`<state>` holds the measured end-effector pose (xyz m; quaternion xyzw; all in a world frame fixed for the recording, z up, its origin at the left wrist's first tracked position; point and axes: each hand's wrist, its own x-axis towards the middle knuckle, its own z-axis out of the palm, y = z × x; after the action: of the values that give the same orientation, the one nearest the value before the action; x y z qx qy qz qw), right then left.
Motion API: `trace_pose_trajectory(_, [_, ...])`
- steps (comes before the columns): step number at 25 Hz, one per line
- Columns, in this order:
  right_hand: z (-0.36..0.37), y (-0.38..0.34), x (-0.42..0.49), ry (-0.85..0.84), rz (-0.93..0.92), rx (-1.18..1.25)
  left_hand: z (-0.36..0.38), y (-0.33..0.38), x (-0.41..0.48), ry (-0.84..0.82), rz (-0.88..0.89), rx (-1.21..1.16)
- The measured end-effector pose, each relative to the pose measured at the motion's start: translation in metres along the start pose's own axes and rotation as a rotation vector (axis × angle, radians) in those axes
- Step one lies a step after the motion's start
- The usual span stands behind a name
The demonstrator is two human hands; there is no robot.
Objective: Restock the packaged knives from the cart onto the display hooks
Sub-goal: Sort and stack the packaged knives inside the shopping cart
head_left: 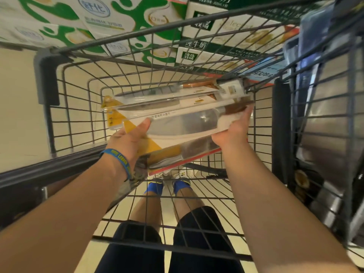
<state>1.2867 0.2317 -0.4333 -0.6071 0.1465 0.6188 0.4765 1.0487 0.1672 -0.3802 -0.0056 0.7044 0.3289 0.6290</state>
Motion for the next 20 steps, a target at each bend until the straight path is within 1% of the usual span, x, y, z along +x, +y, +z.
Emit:
trace_pose_trajectory(2, [-0.004,-0.015,0.005,0.081,-0.037,-0.031,-0.001,0.000,0.001,0.038,0.010,0.028])
trace_pose_trajectory(4, [-0.007,-0.026,0.006,0.125,-0.072,-0.014,0.001,0.003,0.003,0.119,0.016,0.043])
trace_pose_trajectory(7, [-0.003,-0.036,0.005,0.134,-0.137,-0.107,0.001,0.005,0.007,0.185,0.002,0.011])
trace_pose_trajectory(10, [0.006,-0.044,0.002,0.126,-0.152,-0.081,0.000,0.001,0.012,0.205,-0.022,-0.005])
trace_pose_trajectory(11, [0.008,-0.045,0.002,0.129,-0.150,-0.069,0.000,0.002,0.014,0.185,-0.023,-0.037])
trace_pose_trajectory(12, [0.010,-0.043,0.001,0.133,-0.151,-0.049,0.000,0.005,0.015,0.133,-0.010,-0.139])
trace_pose_trajectory(13, [0.012,-0.038,0.001,0.125,-0.156,-0.017,0.000,0.008,0.018,0.080,0.001,-0.321])
trace_pose_trajectory(14, [0.012,-0.031,0.001,0.113,-0.152,0.009,-0.002,0.012,0.020,0.072,-0.005,-0.535])
trace_pose_trajectory(15, [0.014,-0.020,0.002,0.097,-0.137,0.013,-0.004,0.016,0.024,0.094,-0.023,-0.684])
trace_pose_trajectory(16, [0.016,-0.008,0.001,0.078,-0.121,-0.005,-0.004,0.016,0.025,0.106,-0.050,-0.700])
trace_pose_trajectory(17, [0.019,0.003,0.001,0.028,-0.099,-0.036,-0.001,0.015,0.025,0.084,-0.080,-0.589])
trace_pose_trajectory(20, [0.037,0.023,0.009,-0.133,-0.023,-0.231,0.008,-0.001,0.022,0.027,-0.107,0.010])
